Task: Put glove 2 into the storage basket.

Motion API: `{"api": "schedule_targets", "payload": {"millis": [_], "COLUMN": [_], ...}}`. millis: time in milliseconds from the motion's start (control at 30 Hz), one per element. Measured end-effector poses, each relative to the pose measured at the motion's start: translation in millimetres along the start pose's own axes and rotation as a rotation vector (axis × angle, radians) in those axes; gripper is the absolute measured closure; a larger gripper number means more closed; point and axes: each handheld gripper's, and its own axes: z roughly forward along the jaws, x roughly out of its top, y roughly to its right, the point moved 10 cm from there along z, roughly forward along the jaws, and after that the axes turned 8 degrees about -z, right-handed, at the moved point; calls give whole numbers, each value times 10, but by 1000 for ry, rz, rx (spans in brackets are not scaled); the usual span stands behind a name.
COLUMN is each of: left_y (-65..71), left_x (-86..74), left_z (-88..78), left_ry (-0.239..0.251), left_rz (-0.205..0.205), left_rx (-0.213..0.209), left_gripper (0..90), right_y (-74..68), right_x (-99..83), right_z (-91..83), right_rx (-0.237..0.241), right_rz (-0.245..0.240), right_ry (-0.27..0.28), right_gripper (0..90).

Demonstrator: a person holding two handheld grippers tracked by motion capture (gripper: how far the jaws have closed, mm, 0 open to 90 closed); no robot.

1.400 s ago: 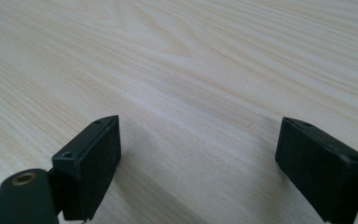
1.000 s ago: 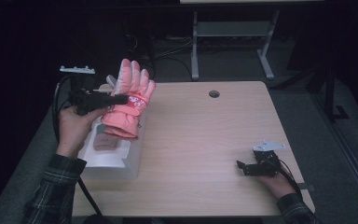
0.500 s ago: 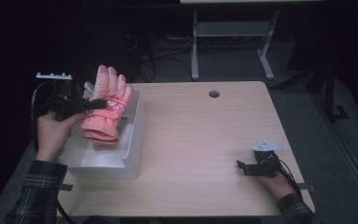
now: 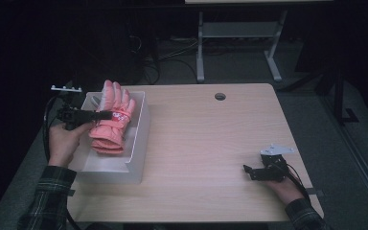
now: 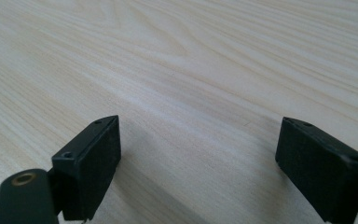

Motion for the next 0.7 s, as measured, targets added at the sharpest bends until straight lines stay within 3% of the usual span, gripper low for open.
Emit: {"api": "schedule_targets", "payload": {"millis": [400, 700], "left_y": [-130, -218], "left_x": [-170, -270], "left_z": [317, 539], "left_ry": [-74, -109], "left_rz": [-11, -31], "left_rx": [21, 11], "left_gripper": [619, 615], "right_y": [0, 1], "right_x": [0, 0], "right_z": [0, 0], "right_rx": [0, 0], "right_rz": [0, -1], "right_ry": [0, 1], "right_gripper": [135, 135]}}
